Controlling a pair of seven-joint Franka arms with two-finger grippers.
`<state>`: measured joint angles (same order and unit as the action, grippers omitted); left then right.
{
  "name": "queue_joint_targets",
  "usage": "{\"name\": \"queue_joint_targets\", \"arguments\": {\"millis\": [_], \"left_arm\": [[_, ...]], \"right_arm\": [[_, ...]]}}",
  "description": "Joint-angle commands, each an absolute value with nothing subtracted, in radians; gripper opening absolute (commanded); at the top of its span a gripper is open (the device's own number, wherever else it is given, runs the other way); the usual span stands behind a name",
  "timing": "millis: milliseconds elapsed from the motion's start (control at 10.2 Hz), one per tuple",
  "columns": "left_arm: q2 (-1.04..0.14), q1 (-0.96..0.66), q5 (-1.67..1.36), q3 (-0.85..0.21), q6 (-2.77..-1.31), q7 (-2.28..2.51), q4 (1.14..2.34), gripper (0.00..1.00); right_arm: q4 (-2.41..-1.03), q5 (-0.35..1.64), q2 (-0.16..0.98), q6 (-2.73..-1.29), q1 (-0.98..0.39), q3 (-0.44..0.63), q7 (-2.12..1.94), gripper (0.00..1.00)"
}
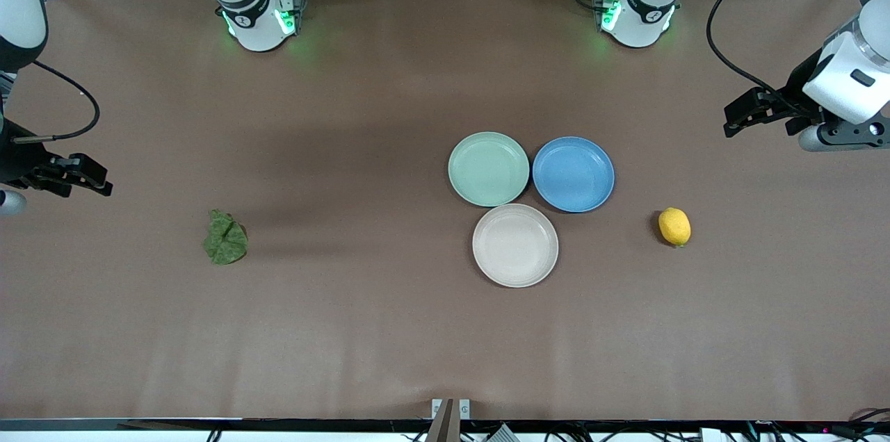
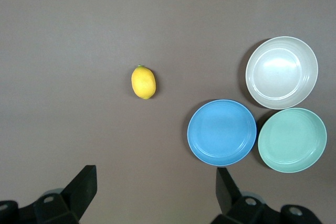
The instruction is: Pick lemon and lettuce from plates
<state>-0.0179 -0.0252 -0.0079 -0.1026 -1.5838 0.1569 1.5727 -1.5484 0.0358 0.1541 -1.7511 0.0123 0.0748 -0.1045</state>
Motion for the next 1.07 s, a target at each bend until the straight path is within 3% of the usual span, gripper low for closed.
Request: {"name": "queue_joint_targets", "arguments": {"millis": [0, 390, 683, 878, 976], "left_arm": [[-0.026, -0.021, -0.023, -0.1, -1.56, 0.133, 1.546, 1.0], [-0.026, -0.02, -0.018, -0.097, -1.595, 0.129, 1.545, 1.0], [-0.028, -0.02, 0.002, -0.097, -1.618, 0.129, 1.545, 1.0], [-0.028, -0.021, 0.002, -0.1, -1.62, 0.129, 1.545, 1.0], [-0.028, -0.021, 0.003, -0.1, -1.62, 0.129, 1.545, 1.0]], "right_arm": [[-1.526, 0.037, 0.152, -1.721, 0.035, 0.06, -0.126, 0.02], [-1.525, 0.038, 0.149, -1.713, 0.035, 0.058, -0.124, 0.0], [-1.519, 0.038, 0.152, -1.701, 0.035, 0.057, -0.12, 0.58], [-1.52, 0.038, 0.153, -1.672, 0.035, 0.057, -0.112, 0.81], [-1.52, 0.041, 0.152, -1.667, 0.037, 0.057, -0.112, 0.84]]}}
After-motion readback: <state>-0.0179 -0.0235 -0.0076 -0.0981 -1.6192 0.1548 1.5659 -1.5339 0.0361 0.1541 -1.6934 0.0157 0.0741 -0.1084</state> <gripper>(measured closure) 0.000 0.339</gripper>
